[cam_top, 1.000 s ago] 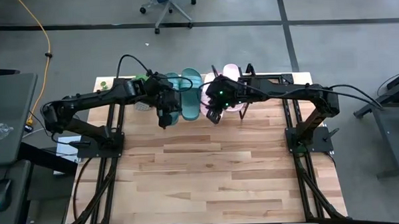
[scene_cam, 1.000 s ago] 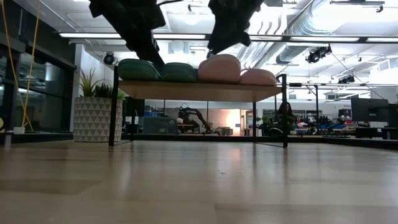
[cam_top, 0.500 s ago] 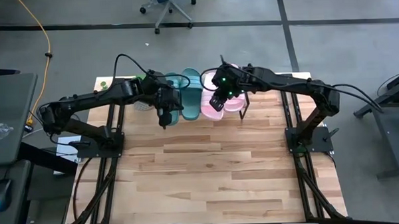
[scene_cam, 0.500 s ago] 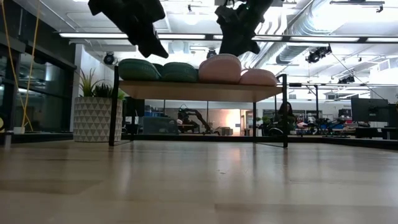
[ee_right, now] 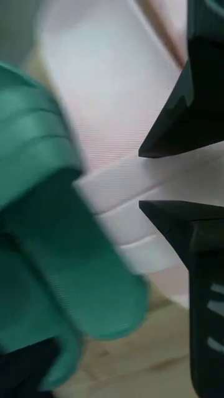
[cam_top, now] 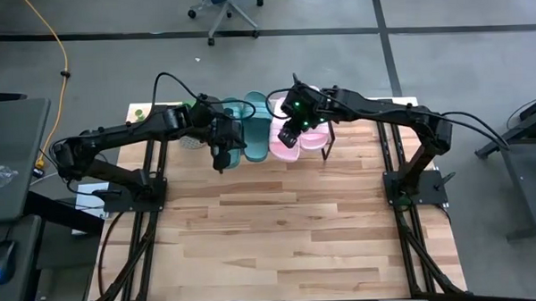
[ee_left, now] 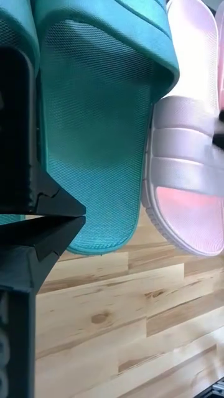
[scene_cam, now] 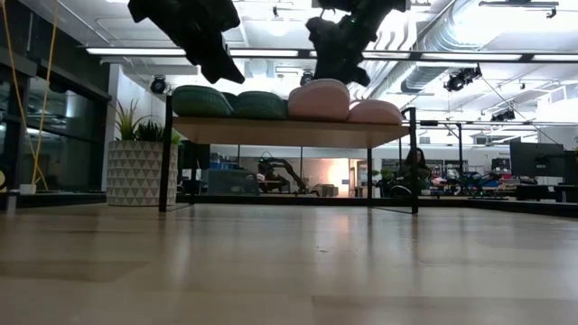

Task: Pick and place slides into the shelf
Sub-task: Return to Home Position

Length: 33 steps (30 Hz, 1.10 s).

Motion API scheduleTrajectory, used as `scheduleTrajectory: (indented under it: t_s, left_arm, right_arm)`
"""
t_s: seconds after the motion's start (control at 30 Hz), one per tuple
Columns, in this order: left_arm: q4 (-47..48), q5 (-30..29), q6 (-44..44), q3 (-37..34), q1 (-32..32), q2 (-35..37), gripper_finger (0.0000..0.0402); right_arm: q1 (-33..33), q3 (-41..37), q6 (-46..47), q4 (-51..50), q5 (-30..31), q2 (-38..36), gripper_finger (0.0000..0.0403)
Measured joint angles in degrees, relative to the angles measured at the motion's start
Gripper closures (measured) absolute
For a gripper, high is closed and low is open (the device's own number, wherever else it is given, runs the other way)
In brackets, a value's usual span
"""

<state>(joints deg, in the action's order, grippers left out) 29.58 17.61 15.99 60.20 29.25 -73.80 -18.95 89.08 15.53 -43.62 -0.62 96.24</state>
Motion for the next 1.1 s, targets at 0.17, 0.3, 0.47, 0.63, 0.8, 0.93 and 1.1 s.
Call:
scheduleTrajectory:
  t_s: [0.17, 0.3, 0.47, 0.63, 0.8, 0.93, 1.1]
  left_arm:
    - [0.17, 0.50, -0.42, 0.02, 0.00, 0.31, 0.0401]
    - [0.16, 0.87, -0.44, 0.02, -0.02, 0.63, 0.0402]
    - [0.19, 0.94, -0.48, 0.02, 0.00, 0.61, 0.0402]
    - [0.02, 0.90, -0.87, 0.02, 0.00, 0.61, 0.0401]
    - [0.02, 0.90, -1.32, 0.02, 0.00, 0.61, 0.0401]
    - [0.02, 0.90, -1.51, 0.02, 0.00, 0.62, 0.0401]
    - [0.63, 0.24, -1.38, 0.63, 0.00, 1.90, 0.0401]
  right_arm:
    - [0.77, 0.03, -0.58, 1.51, 6.45, -1.88, 0.0289]
    - [0.36, 0.08, 0.23, -2.26, 8.20, -3.76, 0.0289]
    - [0.67, 0.11, 2.47, -8.66, 14.10, -6.70, 0.0289]
    - [-0.21, 0.02, 2.48, -12.40, 12.61, -5.97, 0.0289]
    - [-2.08, 0.02, 3.88, -14.72, 11.09, -3.81, 0.0289]
    - [-3.01, 0.11, 4.37, -15.28, 9.25, -2.71, 0.0289]
    - [-1.38, -0.03, 3.98, -10.10, 15.92, -5.43, 0.0289]
